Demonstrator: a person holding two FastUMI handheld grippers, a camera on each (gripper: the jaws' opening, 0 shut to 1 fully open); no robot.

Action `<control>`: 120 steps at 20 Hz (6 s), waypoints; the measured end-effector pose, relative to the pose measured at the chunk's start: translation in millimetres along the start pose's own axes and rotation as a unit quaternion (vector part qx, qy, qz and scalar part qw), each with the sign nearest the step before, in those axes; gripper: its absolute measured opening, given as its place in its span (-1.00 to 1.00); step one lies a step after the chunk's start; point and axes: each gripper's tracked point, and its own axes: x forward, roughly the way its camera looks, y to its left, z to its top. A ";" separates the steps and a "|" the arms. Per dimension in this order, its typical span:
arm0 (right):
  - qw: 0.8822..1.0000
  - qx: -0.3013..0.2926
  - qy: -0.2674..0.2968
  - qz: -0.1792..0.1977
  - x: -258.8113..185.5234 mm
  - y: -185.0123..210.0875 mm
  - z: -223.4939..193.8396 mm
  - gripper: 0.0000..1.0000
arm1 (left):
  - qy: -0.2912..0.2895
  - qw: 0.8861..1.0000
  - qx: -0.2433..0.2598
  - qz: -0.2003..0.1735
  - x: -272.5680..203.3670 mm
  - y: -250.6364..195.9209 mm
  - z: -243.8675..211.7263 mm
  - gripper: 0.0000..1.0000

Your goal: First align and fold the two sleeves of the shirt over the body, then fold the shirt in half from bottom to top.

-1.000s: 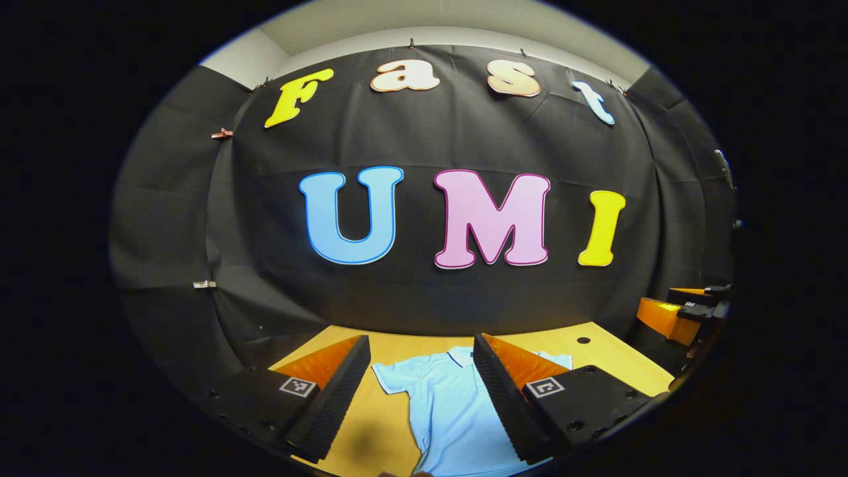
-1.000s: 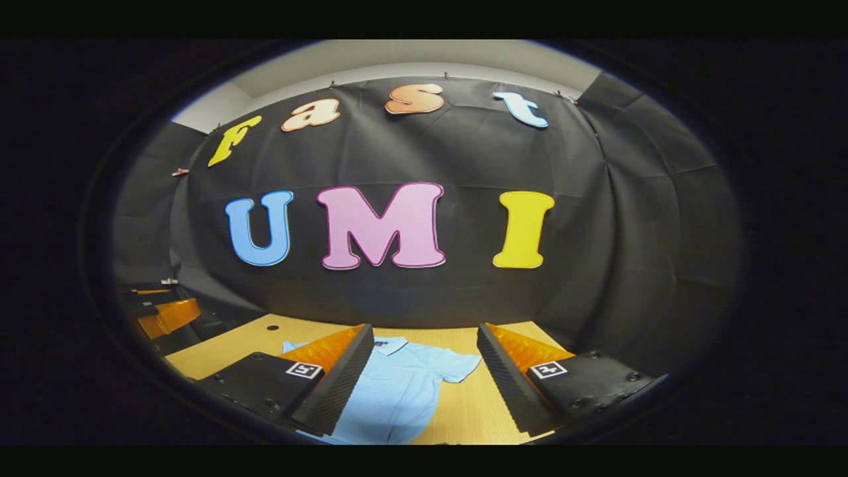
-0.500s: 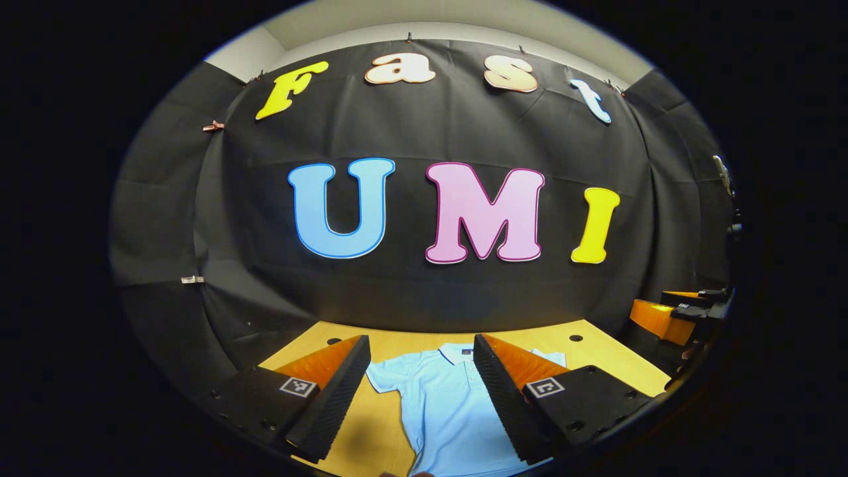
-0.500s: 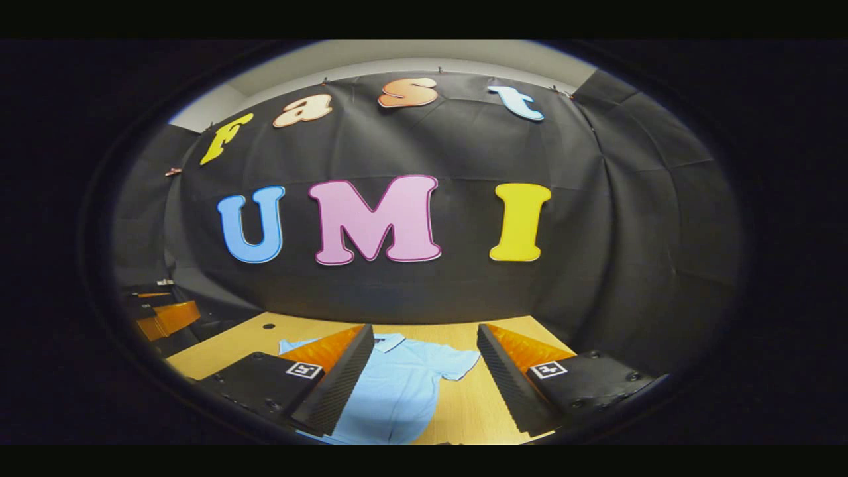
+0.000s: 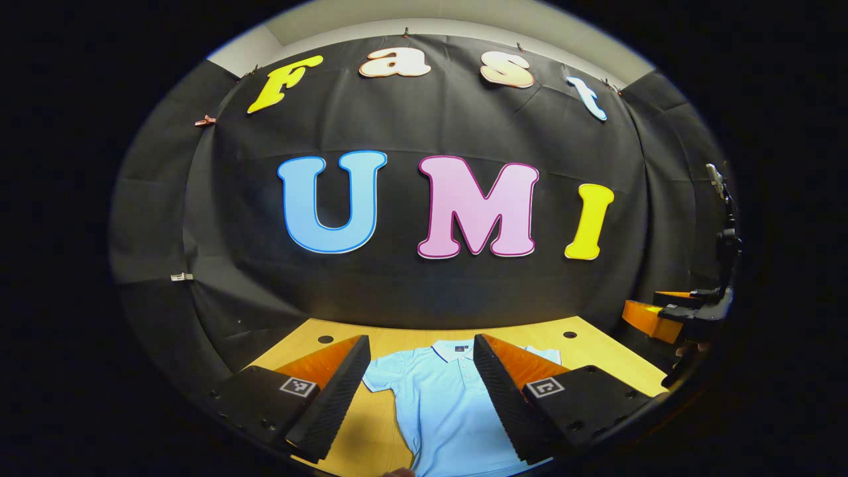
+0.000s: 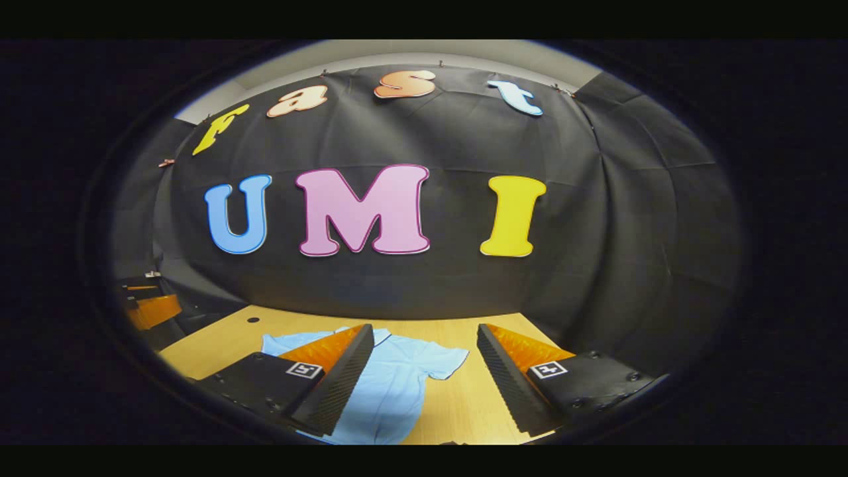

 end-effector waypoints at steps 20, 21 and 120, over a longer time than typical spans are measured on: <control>0.973 -0.029 0.230 -0.019 254.7 -77.7 -213.8 0.92 | 0.105 0.993 -0.020 0.042 85.7 14.9 -74.8 0.98; 0.969 -0.030 0.247 -0.015 263.8 -80.3 -229.3 0.95 | 0.109 0.993 -0.024 0.048 88.3 18.7 -78.1 0.98; 0.983 0.029 0.178 0.029 97.3 -20.2 -225.5 0.92 | 0.245 0.946 -0.130 -0.165 320.5 -107.0 -209.1 -0.71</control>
